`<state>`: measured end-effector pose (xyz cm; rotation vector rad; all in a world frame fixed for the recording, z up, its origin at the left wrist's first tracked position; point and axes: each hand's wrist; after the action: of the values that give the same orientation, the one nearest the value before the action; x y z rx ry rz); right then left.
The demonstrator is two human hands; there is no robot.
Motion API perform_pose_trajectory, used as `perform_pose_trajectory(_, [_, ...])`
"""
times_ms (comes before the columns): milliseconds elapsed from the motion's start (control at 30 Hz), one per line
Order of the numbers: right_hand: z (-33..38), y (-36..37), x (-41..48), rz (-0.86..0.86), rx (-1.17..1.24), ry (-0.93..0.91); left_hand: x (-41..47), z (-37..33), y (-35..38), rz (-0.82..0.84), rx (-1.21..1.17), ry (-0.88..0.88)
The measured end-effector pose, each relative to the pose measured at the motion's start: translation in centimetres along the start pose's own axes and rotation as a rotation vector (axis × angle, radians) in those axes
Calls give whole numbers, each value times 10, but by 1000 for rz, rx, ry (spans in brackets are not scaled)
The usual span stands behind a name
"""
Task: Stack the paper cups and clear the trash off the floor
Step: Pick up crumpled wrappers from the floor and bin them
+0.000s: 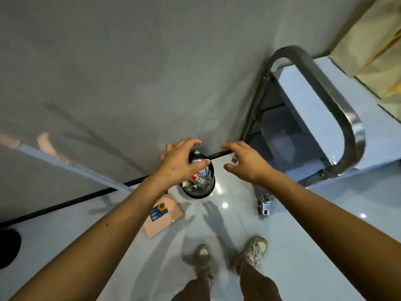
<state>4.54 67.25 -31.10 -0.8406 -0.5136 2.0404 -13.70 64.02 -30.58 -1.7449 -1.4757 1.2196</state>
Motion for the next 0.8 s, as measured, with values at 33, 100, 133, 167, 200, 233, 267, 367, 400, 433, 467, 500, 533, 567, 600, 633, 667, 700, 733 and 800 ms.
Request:
perform_pose_trajectory(33, [1, -6, -16, -27, 10, 1, -8, -14, -5, 11, 44, 40])
perform_pose_trajectory(100, [-6, -17, -48, -85, 48, 12, -21, -46, -9, 26, 115, 124])
perform_pose_trajectory(133, [-12, -22, -66, -113, 73, 25, -28, -63, -9, 46, 149, 168])
perform_pose_trajectory(167, [-21, -27, -87, -139, 97, 46, -34, -82, -6, 79, 177, 209])
perform_pose_trajectory(200, [-32, -33, -110, -171, 123, 75, -41, -104, -1, 115, 205, 252])
perform_pose_trajectory(233, [-45, -40, -135, -210, 155, 108, -49, -129, 6, 143, 227, 297])
perform_pose_trajectory(267, [-60, -47, -163, -255, 188, 142, -57, -156, 16, 166, 241, 344])
perform_pose_trajectory(367, [-116, -67, -260, -397, 252, 276, -87, -252, 65, 249, 286, 550])
perform_pose_trajectory(400, [-136, -73, -295, -444, 260, 328, -100, -286, 85, 289, 300, 634])
perform_pose_trajectory(433, [-156, -79, -332, -492, 266, 379, -115, -321, 106, 332, 311, 715])
perform_pose_trajectory(467, [-174, -85, -370, -545, 277, 431, -133, -355, 128, 370, 320, 785])
perform_pose_trajectory(500, [-192, -90, -409, -604, 295, 486, -153, -388, 150, 410, 331, 847])
perform_pose_trajectory(533, [-207, -91, -449, -669, 320, 548, -173, -421, 172, 450, 349, 922])
perform_pose_trajectory(567, [-220, -89, -491, -734, 349, 621, -195, -452, 195, 493, 380, 1005])
perform_pose_trajectory(600, [-231, -85, -531, -792, 375, 698, -218, -480, 216, 535, 404, 1088])
perform_pose_trajectory(633, [-240, -79, -570, -848, 400, 775, -243, -507, 236, 578, 421, 1169])
perform_pose_trajectory(667, [-248, -72, -606, -908, 426, 853, -267, -531, 254, 619, 440, 1251])
perform_pose_trajectory(700, [-254, -63, -640, -966, 458, 928, -293, -554, 270, 657, 468, 1326])
perform_pose_trajectory(733, [-257, -53, -671, -1024, 491, 998, -319, -575, 285, 693, 499, 1396])
perform_pose_trajectory(800, [-262, -29, -725, -1136, 561, 1118, -371, -611, 316, 755, 557, 1537])
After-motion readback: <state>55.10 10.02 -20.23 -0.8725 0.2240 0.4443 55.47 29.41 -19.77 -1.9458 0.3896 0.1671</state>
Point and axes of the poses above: each hand's wrist, its own x-axis towards the middle knuckle, its own y-axis out of the palm, z = x × y, and after that the axes turned 8 degrees about x, right-handed
